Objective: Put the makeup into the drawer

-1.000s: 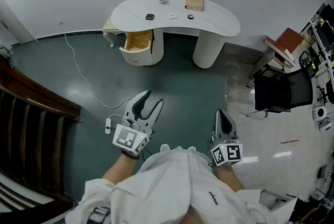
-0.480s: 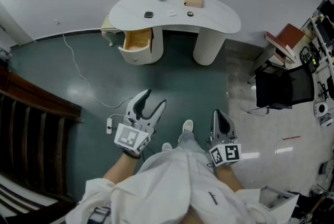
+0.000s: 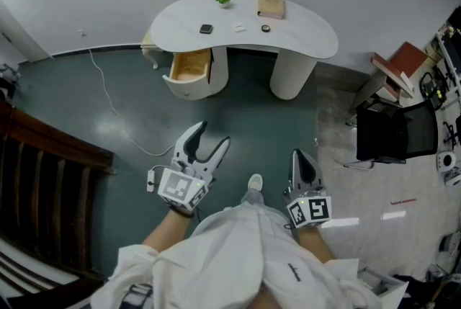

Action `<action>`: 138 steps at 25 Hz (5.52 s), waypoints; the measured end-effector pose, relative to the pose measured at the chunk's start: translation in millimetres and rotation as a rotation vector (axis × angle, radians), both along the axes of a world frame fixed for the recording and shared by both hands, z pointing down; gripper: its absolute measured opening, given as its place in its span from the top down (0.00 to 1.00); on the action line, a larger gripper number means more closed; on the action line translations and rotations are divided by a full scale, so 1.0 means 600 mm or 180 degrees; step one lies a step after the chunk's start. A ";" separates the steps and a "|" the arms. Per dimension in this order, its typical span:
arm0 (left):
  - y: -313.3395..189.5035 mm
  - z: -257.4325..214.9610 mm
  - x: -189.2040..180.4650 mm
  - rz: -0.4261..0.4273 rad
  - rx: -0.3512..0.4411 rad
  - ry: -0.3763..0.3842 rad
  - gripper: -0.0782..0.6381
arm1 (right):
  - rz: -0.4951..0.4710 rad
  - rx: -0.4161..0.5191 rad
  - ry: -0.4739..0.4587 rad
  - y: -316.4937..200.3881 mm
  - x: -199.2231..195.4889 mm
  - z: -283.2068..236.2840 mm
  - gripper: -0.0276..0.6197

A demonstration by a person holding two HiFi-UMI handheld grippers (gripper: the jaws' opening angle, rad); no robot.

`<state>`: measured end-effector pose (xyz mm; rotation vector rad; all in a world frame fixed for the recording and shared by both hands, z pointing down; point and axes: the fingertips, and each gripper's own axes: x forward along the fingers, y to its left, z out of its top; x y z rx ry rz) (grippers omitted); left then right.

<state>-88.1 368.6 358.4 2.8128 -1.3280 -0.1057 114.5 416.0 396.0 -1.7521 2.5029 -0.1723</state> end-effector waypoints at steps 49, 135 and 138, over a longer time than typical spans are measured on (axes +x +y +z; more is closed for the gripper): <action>-0.643 0.012 0.113 -0.0208 -0.0211 0.0045 0.50 | -0.0275 -0.0018 0.0030 -0.650 0.062 -0.009 0.93; -1.303 0.516 0.152 -0.1290 -0.2211 -0.0719 0.40 | -0.1300 -0.1486 0.0349 -1.352 -0.082 0.380 0.93; -1.304 0.544 0.148 -0.1397 -0.2360 -0.0745 0.39 | -0.1313 -0.1514 0.0371 -1.353 -0.086 0.392 0.93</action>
